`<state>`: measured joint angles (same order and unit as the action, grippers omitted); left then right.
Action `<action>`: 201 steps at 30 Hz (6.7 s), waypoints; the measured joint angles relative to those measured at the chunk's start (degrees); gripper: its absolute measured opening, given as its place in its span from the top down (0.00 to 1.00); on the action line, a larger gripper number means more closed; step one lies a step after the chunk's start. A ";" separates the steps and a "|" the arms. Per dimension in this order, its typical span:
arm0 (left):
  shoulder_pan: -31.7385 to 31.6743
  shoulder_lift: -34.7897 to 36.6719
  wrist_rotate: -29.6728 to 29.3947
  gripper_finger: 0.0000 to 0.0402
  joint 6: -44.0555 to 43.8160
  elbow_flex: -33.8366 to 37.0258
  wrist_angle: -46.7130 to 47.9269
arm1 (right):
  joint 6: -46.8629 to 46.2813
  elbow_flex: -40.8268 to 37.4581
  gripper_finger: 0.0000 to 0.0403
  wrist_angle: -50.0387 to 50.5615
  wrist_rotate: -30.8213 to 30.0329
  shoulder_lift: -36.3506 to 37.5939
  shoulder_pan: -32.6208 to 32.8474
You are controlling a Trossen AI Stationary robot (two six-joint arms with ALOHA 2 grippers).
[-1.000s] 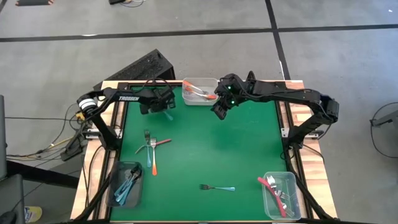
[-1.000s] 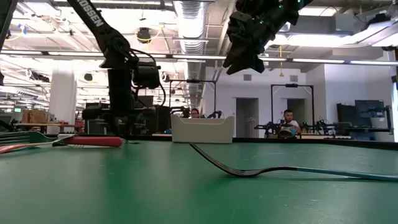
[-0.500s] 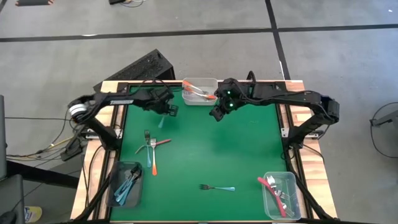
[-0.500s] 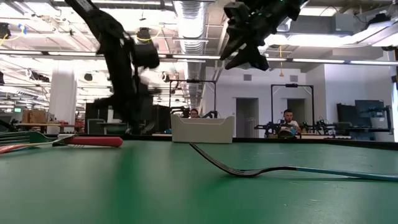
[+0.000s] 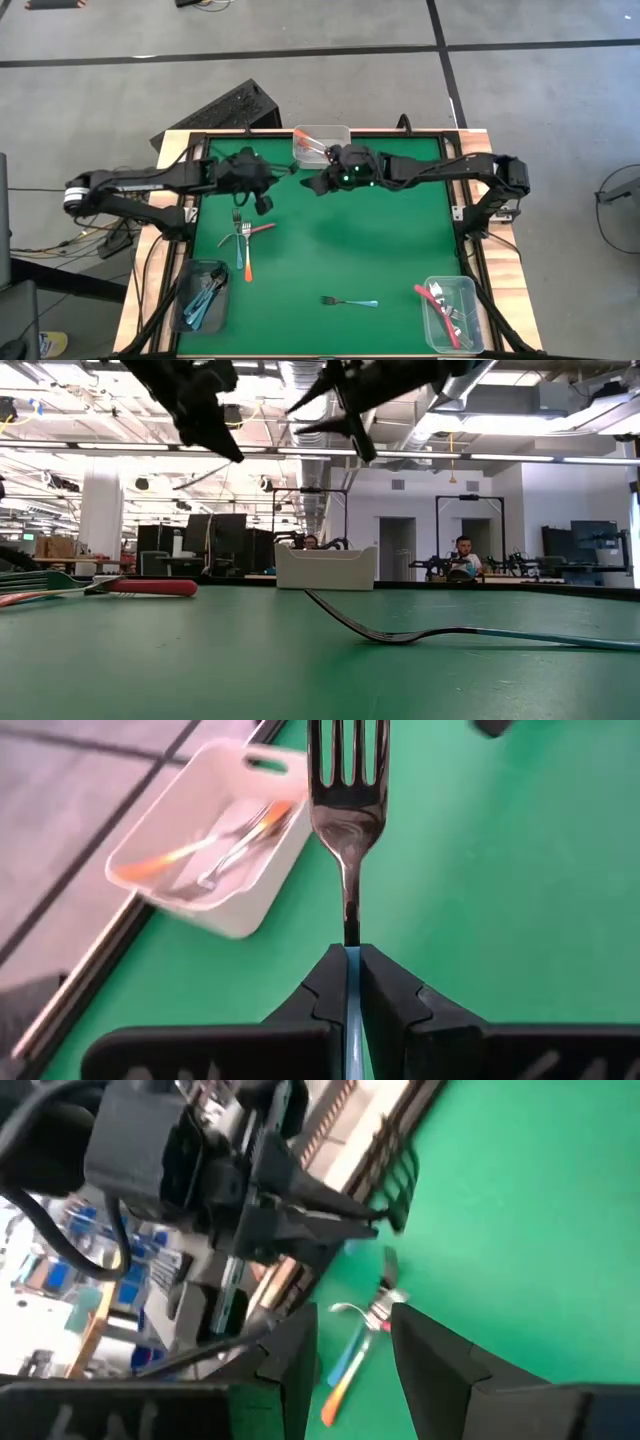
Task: Sort silverware by color (type)
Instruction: Put the blue fork into the black transparent bin
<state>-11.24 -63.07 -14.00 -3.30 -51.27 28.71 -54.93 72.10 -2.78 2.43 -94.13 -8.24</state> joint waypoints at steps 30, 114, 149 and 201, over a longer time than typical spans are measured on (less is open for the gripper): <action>13.26 4.90 5.30 0.80 -18.54 -2.81 8.14 | 5.49 0.00 0.97 10.84 -10.73 -0.06 7.85; 33.01 12.29 -15.76 0.69 -54.94 -3.70 24.15 | 19.79 61.33 0.44 14.57 -1.03 -51.45 18.12; 35.60 8.68 -18.19 0.71 -44.25 -3.72 18.11 | 10.52 30.97 0.57 56.90 -3.81 -32.55 34.31; 36.59 9.82 -12.23 0.71 -22.06 -3.72 -0.42 | 18.54 21.75 0.98 16.94 4.25 -9.16 16.55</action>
<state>25.35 -53.25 -26.23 -25.37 -54.99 28.29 -36.38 93.84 14.16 6.68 -103.28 8.31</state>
